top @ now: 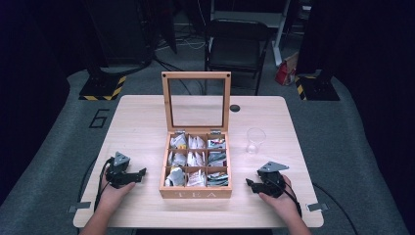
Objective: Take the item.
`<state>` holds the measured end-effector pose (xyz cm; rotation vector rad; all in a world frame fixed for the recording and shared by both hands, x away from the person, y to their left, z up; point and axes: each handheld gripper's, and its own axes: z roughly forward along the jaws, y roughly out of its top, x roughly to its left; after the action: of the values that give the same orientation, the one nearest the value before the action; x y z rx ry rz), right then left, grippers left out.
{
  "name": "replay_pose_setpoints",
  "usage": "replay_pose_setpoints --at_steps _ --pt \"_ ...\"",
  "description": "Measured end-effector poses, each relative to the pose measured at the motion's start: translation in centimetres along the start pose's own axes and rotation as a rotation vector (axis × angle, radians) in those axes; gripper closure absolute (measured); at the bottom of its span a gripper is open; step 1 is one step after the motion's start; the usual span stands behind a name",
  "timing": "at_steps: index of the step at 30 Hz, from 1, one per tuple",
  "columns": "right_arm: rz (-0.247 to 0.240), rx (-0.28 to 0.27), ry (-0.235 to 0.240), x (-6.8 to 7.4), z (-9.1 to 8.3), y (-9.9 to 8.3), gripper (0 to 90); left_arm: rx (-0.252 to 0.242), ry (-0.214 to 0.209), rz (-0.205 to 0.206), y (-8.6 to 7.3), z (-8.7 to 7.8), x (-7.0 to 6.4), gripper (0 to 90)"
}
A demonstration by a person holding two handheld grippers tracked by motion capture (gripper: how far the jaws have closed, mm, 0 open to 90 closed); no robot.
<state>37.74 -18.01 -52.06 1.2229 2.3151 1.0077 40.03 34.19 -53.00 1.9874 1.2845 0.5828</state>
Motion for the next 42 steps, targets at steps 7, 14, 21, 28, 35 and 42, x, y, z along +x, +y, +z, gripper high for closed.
replay_pose_setpoints --at_steps 7,14,21,28,35,42 --pt "-0.017 -0.022 0.007 0.5 -1.5 1.2 44.3 0.000 0.001 0.000 0.0 0.0 0.0 17.8" --pt "-0.005 -0.056 0.029 1.1 -3.2 2.6 45.2 0.000 0.003 0.002 0.0 0.0 0.0 17.9" --pt "-0.023 -0.094 0.074 2.2 -4.6 4.3 45.0 0.000 0.003 0.003 0.0 0.0 0.0 17.8" --pt "-0.051 -0.108 0.121 3.6 -4.9 5.7 41.0 0.000 0.003 0.003 0.0 0.0 0.0 17.8" --pt "-0.080 -0.132 0.158 5.0 -5.0 6.9 36.0 0.000 0.003 0.003 0.0 0.0 0.0 17.8" --pt "-0.098 -0.146 0.177 6.1 -4.9 7.8 35.6 0.000 0.003 0.003 0.0 0.0 0.0 17.8"
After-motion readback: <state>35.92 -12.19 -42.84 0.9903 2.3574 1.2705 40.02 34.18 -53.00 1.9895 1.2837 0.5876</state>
